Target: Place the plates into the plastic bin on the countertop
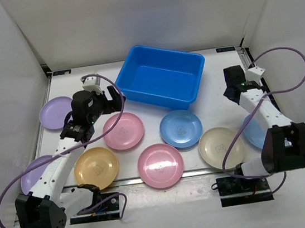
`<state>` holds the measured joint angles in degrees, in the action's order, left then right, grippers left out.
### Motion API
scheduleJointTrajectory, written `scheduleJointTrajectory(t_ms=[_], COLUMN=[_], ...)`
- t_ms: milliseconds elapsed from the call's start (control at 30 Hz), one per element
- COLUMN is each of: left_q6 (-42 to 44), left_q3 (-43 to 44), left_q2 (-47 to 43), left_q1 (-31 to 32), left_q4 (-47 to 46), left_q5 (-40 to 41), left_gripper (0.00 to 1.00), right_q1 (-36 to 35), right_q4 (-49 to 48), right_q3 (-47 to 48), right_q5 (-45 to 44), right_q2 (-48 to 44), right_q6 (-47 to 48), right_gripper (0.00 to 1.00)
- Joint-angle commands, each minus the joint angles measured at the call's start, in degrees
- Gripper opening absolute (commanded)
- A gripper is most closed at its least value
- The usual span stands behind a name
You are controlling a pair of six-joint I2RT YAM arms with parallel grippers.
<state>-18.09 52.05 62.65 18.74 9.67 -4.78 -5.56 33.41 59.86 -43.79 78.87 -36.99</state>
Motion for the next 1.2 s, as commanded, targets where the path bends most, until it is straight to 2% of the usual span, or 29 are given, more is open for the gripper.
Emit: scheduleJointTrajectory(t_ms=[0,33,133,200,233,333,433,467,533,667,867,900,933,1033,1133,1167], left_q6=[-0.90,-1.07,-1.43,-1.34,-1.34,-1.16,-0.99,-0.81,-0.81,-0.63,-0.81,-0.90,-0.72,-0.46,0.33,0.77], left_q3=[0.15,0.15,0.07,-0.46,-0.55,-0.46,0.33,0.50,1.90,3.58,3.32,3.49,3.41,4.19,5.42,5.69], left_q2=[-0.78,-0.78,-0.25,-0.08,0.27,1.33,3.09,4.31,5.54,7.66,7.66,7.66,7.83,8.01,8.01,8.19], left_q1=[0.50,0.59,0.42,0.42,0.50,0.59,0.59,0.68,0.77,1.03,2.17,2.26,2.26,2.26,2.35,2.35], left_q4=[0.87,1.05,1.93,2.10,1.93,1.93,2.28,2.63,4.47,6.15,5.80,6.15,6.15,6.50,7.20,7.20], left_q5=[-1.55,-2.25,-2.61,-2.61,-2.43,-3.31,-4.54,-5.06,-4.72,-4.36,-2.43,-1.91,-1.21,-1.20,-0.15,-0.15], left_gripper=[0.99,0.99,0.99,0.99,0.99,0.99,0.99,0.99,0.99,0.99,0.99,0.99,0.99,0.99,0.99,0.99], right_q1=[0.64,0.99,1.70,2.04,2.39,4.49,8.54,10.29,10.83,11.80,11.72,11.80,11.89,11.98,12.68,12.59], right_q4=[2.96,3.33,8.76,13.68,18.57,24.06,22.15,18.14,11.28,3.53,-1.93,-1.94,-1.77,-0.37,-0.36,-0.71], right_q3=[1.14,1.14,3.77,6.49,7.46,7.65,5.37,4.58,1.69,-0.44,-0.18,0.00,0.09,-0.79,-2.55,-3.86], right_q5=[1.95,1.52,-2.25,-7.18,-7.36,-8.42,-3.42,-0.62,2.29,7.91,11.97,11.80,11.89,8.99,7.93,7.93], right_q2=[1.98,4.42,8.48,12.52,15.32,18.15,20.44,20.27,19.57,19.39,22.20,22.38,22.99,23.08,22.38,22.03], right_q6=[0.98,-0.52,-4.47,-10.36,-14.47,-19.42,-18.56,-15.07,-12.41,-7.23,-3.61,-3.96,-4.83,-7.99,-9.76,-9.68], right_gripper=[0.99,0.99,0.78,0.84,0.85,0.87,0.86,0.85,0.84,0.83,0.83,0.81,0.74,0.66,0.54,0.45])
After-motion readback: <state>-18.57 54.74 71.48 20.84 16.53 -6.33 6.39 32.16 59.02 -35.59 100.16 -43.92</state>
